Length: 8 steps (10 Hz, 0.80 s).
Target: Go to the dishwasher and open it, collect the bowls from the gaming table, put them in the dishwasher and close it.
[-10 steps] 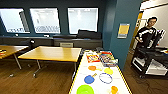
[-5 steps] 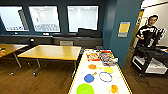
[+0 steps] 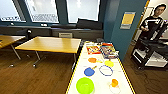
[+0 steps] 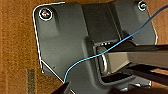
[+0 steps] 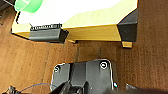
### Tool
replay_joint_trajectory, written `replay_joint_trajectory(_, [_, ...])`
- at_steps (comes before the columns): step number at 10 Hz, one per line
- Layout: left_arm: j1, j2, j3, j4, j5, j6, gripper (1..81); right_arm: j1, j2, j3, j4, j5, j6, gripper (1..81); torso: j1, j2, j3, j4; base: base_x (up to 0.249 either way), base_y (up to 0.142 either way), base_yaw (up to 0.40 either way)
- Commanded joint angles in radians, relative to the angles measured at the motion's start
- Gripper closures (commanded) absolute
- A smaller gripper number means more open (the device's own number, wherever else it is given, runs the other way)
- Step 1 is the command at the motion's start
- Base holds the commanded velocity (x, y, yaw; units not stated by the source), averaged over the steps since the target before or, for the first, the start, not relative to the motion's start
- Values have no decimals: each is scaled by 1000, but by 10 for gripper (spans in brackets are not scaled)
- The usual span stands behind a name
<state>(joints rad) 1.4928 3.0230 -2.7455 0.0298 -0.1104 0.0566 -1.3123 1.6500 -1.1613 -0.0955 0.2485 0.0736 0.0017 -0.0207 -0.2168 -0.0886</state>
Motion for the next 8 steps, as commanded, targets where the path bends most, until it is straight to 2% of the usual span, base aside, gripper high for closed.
replay_joint_trajectory(1, [-25, 2, 1, -7, 41, 0, 10, 210, -174, 77, 108, -86, 5, 10, 0, 0, -48, 0, 0, 0, 0])
replay_joint_trajectory(2, [-29, 1, 1, -21, 43, -3, 10, 279, -187, 68, 167, -147, 5, 10, 0, 0, -70, 0, 0, 0, 0])
replay_joint_trajectory(3, [-29, 1, 1, -21, 43, -4, 10, 366, -197, 56, 201, -206, 5, 10, 0, 1, -42, 0, 0, 0, 0])
replay_joint_trajectory(5, [-30, -1, 1, -25, 43, -4, 10, 550, -201, 16, 270, -364, 6, 10, 1, 1, -67, 0, 0, 0, 0])
replay_joint_trajectory(8, [-32, -1, 1, -39, 43, -4, 10, 823, -186, -76, 293, -609, 73, 10, 1, 1, -72, 0, 0, 0, 0])
